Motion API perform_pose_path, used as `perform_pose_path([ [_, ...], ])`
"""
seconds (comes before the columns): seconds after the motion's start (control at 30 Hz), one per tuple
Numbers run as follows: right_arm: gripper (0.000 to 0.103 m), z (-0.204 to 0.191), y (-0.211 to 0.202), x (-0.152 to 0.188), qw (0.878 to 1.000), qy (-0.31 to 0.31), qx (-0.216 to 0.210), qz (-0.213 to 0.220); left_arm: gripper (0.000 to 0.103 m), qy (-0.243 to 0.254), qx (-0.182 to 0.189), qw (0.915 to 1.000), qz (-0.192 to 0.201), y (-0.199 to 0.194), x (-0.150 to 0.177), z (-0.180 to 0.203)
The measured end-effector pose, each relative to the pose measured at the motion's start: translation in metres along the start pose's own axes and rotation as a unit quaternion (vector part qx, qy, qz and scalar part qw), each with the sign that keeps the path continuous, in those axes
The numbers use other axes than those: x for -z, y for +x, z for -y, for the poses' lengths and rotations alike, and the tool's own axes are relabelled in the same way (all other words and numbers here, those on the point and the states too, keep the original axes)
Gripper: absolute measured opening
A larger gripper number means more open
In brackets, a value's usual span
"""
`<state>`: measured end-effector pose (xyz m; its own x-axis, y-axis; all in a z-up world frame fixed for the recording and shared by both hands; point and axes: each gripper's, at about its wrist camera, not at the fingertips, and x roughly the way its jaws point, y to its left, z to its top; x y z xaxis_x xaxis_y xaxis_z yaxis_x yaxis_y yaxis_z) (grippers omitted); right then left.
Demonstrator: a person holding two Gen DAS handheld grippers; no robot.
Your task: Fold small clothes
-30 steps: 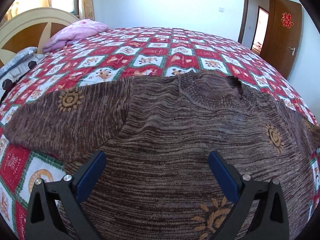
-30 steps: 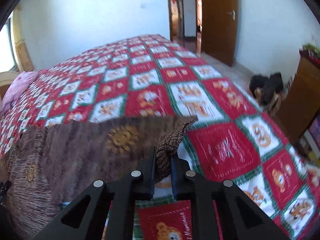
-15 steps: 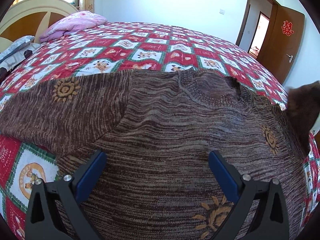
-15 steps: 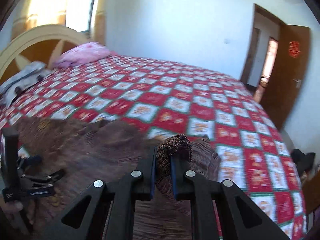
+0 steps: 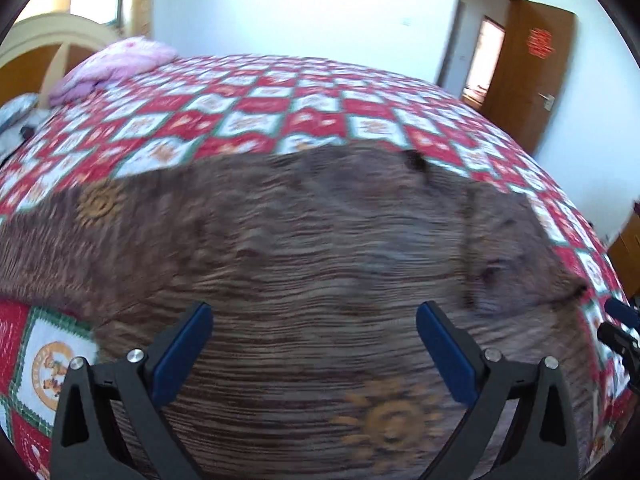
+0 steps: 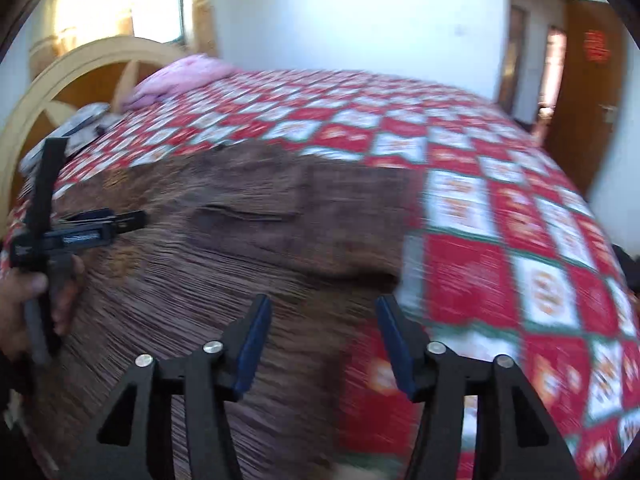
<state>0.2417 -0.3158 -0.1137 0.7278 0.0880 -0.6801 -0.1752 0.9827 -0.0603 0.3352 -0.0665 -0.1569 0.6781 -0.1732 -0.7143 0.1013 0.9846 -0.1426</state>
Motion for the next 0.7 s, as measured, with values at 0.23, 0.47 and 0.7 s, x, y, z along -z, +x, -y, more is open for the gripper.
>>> perform_pose_path([
  [0.23, 0.057, 0.029, 0.007, 0.020, 0.998, 0.063, 0.012, 0.014, 0.103, 0.146, -0.027, 0.9889, 0.012, 0.001, -0.012, 0.088],
  [0.47, 0.057, 0.021, -0.006, 0.027, 0.999, 0.031, 0.005, 0.036, 0.066, 0.180, -0.060, 0.9814, -0.027, 0.048, -0.023, 0.106],
  [0.7, 0.057, 0.003, -0.007, 0.029, 0.998, -0.018, 0.038, 0.050, 0.007, 0.131, 0.032, 0.9897, -0.047, 0.036, -0.033, 0.101],
])
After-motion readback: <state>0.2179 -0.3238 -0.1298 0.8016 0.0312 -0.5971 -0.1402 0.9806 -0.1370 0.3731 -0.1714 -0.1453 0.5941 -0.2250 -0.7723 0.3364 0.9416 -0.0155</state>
